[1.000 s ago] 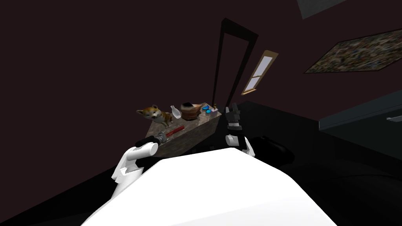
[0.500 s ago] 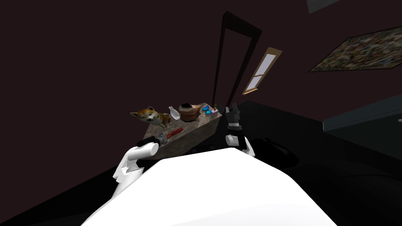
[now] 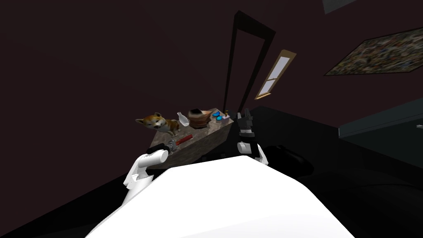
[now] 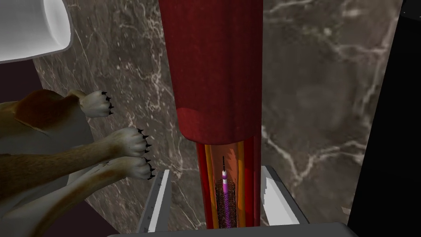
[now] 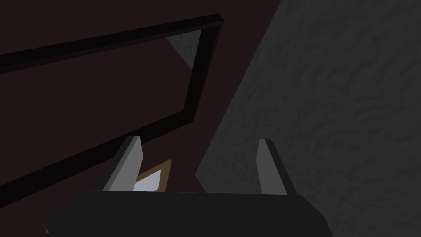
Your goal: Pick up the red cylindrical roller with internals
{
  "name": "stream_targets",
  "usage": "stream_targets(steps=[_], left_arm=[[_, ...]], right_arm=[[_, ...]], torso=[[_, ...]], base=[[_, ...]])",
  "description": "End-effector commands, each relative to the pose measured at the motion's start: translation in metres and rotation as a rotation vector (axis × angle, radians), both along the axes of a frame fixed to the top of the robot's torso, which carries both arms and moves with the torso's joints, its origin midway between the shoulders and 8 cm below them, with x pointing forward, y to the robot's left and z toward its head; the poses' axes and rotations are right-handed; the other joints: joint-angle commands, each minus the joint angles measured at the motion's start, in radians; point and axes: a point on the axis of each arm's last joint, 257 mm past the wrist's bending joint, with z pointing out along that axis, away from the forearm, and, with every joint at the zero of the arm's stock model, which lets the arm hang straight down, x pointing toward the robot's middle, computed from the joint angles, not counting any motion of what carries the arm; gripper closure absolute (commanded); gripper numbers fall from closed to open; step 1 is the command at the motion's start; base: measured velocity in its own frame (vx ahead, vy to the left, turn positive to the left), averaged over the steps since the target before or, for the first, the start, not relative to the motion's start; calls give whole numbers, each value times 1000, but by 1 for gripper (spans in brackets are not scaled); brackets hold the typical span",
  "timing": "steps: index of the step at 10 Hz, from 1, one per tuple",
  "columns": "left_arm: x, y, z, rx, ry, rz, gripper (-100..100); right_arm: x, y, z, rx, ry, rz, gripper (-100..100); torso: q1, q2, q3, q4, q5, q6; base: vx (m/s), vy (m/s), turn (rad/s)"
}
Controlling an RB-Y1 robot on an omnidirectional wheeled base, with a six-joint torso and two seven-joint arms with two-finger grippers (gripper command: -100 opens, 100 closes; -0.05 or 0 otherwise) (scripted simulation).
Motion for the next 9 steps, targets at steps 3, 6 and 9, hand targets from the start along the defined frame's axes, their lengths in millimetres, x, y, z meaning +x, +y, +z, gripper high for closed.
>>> stream_targets(steps=[3, 6, 9], left_arm=[[0, 0, 0, -1, -2, 1, 100], [-3, -1, 7, 1, -1, -3, 100], [-5, -3, 12, 2, -1, -5, 100]], right_arm=[[0, 0, 0, 0, 0, 0, 0], [0, 0, 0, 0, 0, 0, 0], [0, 0, 0, 0, 0, 0, 0]], torso=[[-1, 0, 0, 0, 0, 0], [-1, 1, 1, 0, -1, 0], [-3, 3, 2, 1, -2, 0]], base=[[0, 0, 0], [-4, -2, 8], [-14, -4, 16]])
